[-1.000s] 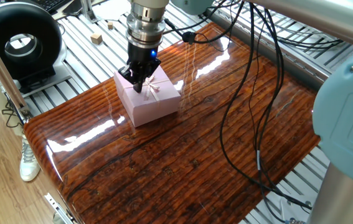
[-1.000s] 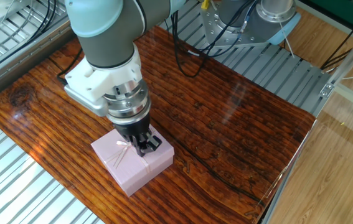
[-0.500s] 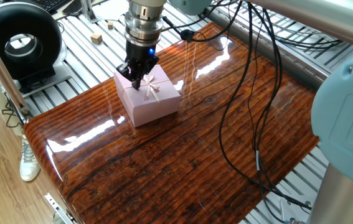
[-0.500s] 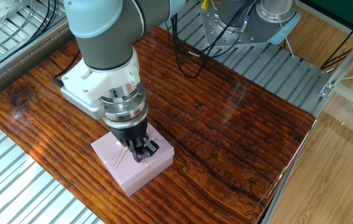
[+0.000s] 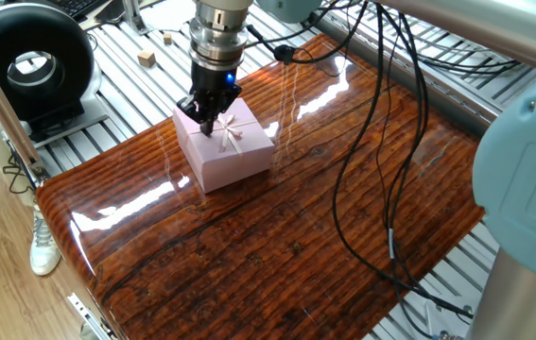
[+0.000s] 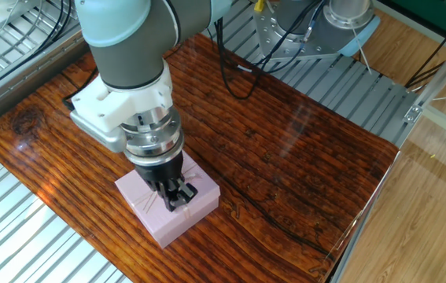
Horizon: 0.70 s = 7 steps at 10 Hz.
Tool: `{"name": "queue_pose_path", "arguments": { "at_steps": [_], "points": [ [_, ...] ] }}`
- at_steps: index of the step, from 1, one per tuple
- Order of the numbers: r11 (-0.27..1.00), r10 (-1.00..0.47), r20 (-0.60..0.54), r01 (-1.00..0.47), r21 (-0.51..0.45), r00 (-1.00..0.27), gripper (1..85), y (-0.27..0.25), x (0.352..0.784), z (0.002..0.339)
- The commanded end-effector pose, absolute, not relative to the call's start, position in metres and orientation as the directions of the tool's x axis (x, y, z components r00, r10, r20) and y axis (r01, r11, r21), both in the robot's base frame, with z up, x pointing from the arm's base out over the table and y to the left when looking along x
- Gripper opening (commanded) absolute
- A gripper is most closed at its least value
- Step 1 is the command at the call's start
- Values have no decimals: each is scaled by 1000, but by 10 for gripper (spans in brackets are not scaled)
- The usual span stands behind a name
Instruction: Cover the box
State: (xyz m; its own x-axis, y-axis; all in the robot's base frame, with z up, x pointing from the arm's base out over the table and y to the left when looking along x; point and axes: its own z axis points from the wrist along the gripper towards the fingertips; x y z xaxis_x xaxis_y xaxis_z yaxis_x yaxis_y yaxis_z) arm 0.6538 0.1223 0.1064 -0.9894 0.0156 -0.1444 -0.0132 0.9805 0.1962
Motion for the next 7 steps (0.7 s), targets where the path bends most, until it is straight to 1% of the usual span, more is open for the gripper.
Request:
{"name": "queue_pose_path", "arguments": {
  "at_steps": [1, 3, 7],
  "points": [
    [983, -1, -163, -31, 184, -987, 10, 119, 664, 104],
    [986, -17, -163, -43, 159, -986, 10, 113, 664, 103],
    [987, -7, -160, -32, 159, -987, 10, 118, 669, 106]
  ]
}}
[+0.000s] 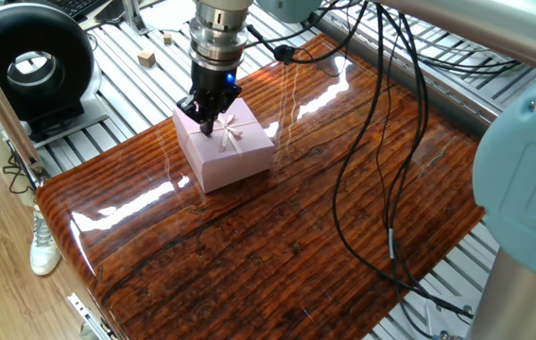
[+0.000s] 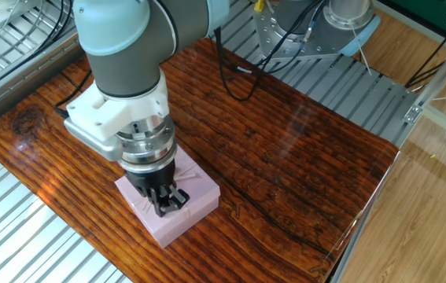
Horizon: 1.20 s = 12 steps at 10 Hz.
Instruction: Cover the box
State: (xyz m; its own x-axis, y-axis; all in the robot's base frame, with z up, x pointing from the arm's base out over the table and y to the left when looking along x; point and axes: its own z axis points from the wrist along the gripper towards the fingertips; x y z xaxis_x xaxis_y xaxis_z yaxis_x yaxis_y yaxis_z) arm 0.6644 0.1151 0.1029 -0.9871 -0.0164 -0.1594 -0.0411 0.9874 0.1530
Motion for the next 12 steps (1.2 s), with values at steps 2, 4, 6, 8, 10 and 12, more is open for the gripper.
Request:
{"name": "queue_pose_path", "arguments": {
  "at_steps": [2, 4, 6, 8, 10, 12],
  "points": [
    [987, 1, -159, -25, 161, -987, 10, 123, 674, 107],
    [986, 12, -159, -14, 164, -987, 10, 127, 677, 109],
    [986, 13, -161, -14, 167, -987, 10, 128, 678, 110],
    [987, 9, -144, -14, 161, -990, 10, 127, 674, 110],
    [994, -90, -75, -95, 60, -993, 10, 98, 651, 103],
    [994, -93, -74, -96, 45, -993, 10, 93, 648, 99]
  ]
}}
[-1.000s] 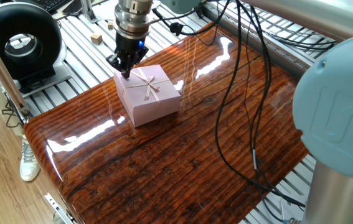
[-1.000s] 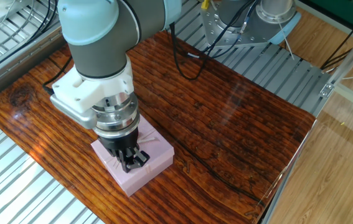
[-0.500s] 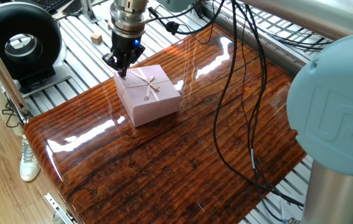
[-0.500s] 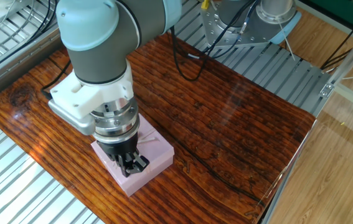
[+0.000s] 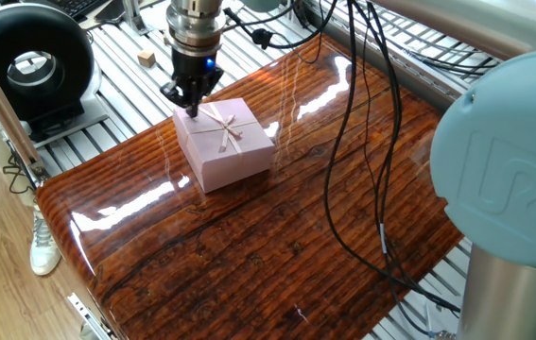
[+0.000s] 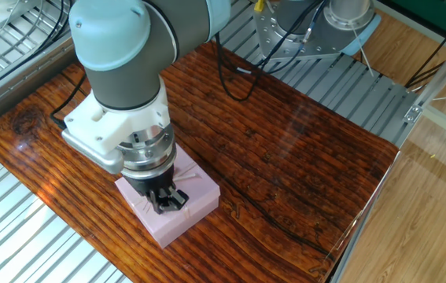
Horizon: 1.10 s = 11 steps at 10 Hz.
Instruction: Cover the box
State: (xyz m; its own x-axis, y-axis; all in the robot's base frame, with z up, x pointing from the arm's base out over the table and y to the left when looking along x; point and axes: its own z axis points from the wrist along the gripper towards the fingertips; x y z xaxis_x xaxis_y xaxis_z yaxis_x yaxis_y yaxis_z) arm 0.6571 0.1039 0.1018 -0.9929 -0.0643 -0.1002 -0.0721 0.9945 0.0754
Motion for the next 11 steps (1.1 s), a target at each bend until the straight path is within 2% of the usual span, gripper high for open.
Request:
{"name": "queue_pose_path", "arguments": {
  "at_steps": [1, 11],
  "points": [
    [994, -94, -75, -98, 43, -993, 10, 92, 647, 98],
    [994, -82, -96, -89, 62, -992, 10, 101, 657, 94]
  ]
}}
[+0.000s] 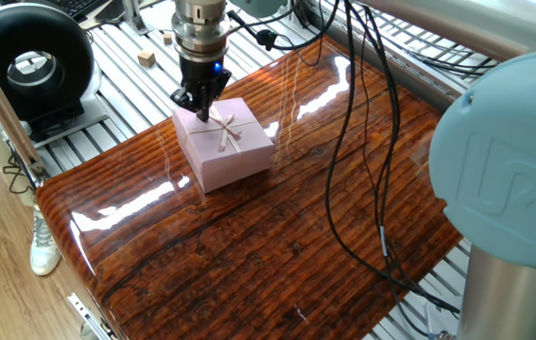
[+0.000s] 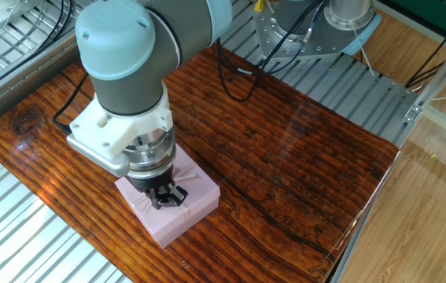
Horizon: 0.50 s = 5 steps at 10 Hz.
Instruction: Cover the box
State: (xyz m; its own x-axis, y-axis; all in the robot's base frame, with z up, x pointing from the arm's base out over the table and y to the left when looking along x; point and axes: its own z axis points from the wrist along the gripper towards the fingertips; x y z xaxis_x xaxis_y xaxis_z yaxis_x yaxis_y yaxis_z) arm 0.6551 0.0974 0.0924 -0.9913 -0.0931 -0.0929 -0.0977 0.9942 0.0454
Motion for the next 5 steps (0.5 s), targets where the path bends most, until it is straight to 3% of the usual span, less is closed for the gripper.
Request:
{"name": "queue_pose_path", "arguments": {
  "at_steps": [1, 5],
  "points": [
    [994, -82, -97, -89, 63, -992, 10, 101, 657, 95],
    [994, -72, -103, -79, 74, -992, 10, 103, 659, 97]
  ]
}}
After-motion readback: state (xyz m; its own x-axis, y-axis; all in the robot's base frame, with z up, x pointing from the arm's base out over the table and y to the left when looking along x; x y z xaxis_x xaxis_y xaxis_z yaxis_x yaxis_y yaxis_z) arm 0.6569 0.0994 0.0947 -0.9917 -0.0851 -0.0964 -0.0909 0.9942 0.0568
